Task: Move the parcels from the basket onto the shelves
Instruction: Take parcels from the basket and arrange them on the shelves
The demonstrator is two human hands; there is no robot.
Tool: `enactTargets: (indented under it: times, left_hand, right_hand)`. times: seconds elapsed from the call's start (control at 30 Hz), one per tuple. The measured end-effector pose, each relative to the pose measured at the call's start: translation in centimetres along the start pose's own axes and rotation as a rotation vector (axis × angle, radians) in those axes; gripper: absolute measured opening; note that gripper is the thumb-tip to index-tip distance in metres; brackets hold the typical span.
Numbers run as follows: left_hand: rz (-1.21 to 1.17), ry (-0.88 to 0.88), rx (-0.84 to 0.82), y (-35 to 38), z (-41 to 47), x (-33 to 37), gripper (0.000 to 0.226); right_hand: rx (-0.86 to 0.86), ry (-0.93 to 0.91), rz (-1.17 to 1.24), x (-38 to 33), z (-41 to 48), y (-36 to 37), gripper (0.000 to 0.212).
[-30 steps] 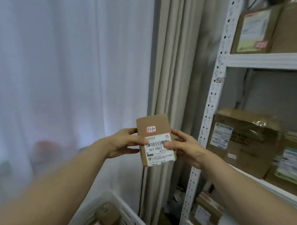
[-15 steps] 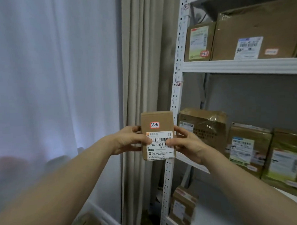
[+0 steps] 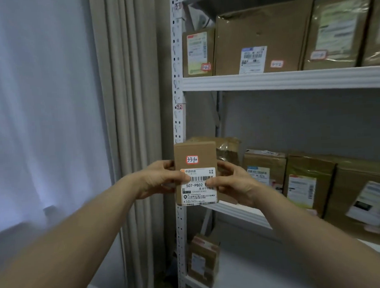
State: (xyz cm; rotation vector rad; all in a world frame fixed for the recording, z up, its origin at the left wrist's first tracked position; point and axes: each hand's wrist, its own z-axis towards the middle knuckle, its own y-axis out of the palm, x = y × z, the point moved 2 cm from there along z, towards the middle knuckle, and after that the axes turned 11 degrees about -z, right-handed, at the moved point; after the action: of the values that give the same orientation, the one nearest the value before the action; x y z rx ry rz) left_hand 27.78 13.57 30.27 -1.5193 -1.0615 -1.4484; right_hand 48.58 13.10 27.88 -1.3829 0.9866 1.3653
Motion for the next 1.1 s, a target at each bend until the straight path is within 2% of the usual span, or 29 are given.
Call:
enactTargets:
  times: [0.23,0.37,0.53,0.6,0.7,0.83,0.9,1.1]
  left_hand:
    - [0.011,0.017,-0.167,5.8,2.5,1.2,0.044]
    - [-0.017,-0.002,-0.336,10.4,3.2,2.1,0.052]
    - [-0.054,0.06,-0.422,16.5,4.4,3.2,0.059]
    - [-0.046,0.067,-0.485,19.5,4.3,3.5,0.05]
    - [-0.044,0.08,-0.544,24.0,3.7,3.6,0.04]
    - [0.016,0.113,-0.638,30.3,2.7,4.5,0.072]
    - [0.043,0.143,-0.647,34.1,2.2,5.0,0.07]
    - [0.116,0.206,-0.781,48.9,-0.2,7.2,0.074]
  right_hand:
    - [0.21,-0.009,-0.087,-1.2,-4.0,-5.2,0.102]
    - [0.351,0.005,-0.079,-1.3,-8.0,-8.8,0.091]
    - [0.544,0.005,-0.052,-1.6,-13.8,-13.2,0.083]
    - [0.607,0.016,-0.052,-1.7,-16.3,-14.4,0.079]
    - [0.68,0.026,-0.084,-2.1,-20.2,-16.5,0.091]
    - [0.77,-0.019,-0.144,-4.0,-25.6,-19.9,0.113]
    - [0.812,-0.067,-0.188,-5.4,-28.7,-21.8,0.116]
    - [0.871,-0.09,-0.301,-8.5,-40.3,-30.2,0.087]
